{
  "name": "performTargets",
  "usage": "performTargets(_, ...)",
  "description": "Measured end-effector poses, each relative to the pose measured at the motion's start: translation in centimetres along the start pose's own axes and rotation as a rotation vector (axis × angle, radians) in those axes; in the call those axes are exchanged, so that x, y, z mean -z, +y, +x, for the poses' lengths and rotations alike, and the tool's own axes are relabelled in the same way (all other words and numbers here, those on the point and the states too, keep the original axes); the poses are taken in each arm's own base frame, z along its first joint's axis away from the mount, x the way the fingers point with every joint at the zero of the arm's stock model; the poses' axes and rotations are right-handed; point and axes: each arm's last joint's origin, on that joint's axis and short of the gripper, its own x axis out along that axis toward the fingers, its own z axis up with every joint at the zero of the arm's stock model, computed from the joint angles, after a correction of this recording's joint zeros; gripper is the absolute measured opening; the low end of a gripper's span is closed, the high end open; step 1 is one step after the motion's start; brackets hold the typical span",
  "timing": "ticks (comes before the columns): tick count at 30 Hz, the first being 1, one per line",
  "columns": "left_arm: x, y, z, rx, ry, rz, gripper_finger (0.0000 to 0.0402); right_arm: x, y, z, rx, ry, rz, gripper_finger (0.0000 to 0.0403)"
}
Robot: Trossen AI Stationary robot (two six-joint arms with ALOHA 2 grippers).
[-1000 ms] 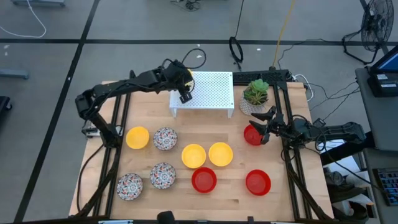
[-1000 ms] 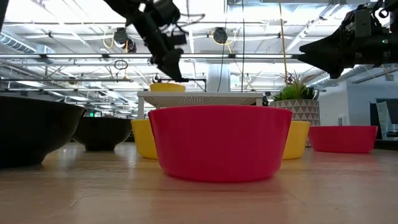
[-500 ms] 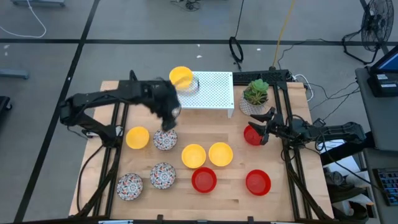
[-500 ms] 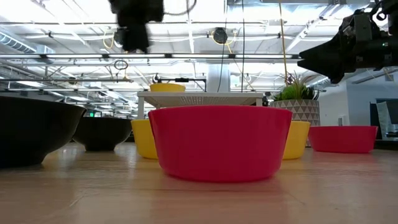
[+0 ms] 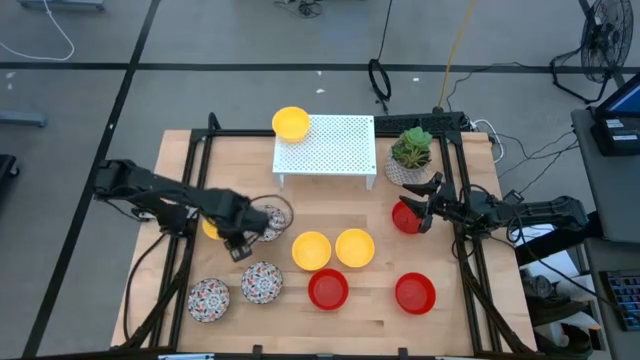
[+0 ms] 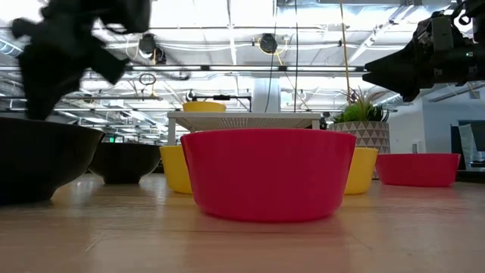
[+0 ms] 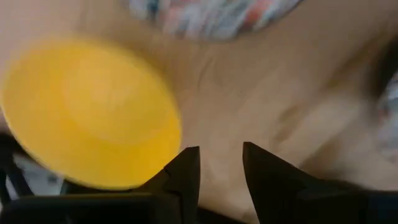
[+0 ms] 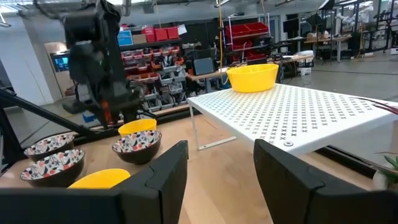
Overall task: Pick & Place Mini bowls
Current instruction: Stack the yellow bowl on the yellow bowl on the shelf
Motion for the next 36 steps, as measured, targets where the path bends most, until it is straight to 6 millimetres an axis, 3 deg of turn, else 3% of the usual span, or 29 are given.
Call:
performTargets(6, 1.0, 0.7, 3.7, -0.078, 0.041, -0.061, 0.0144, 0.0, 0.0, 0.0, 0.0, -0.003, 0.001, 0.0171)
performTargets(14, 1.0, 1.2, 5.1, -0.126, -0.002, -0.009, 0.0141, -0.1, 0.0, 0.0, -0.001, -0.011, 0.005, 0.0171)
performTargets(25, 0.2, 0.2, 3.3, -0.088, -0.082, 0.068, 0.0123, -0.4, 0.1, 0.0, -0.006, -0.042, 0.018, 0.0171)
performTargets(36, -0.1, 0.5, 1.4, -0.293, -0.223, 0.05, 0.0122, -0.4, 0.1, 0.0, -0.005, -0.042, 0.017, 0.0171)
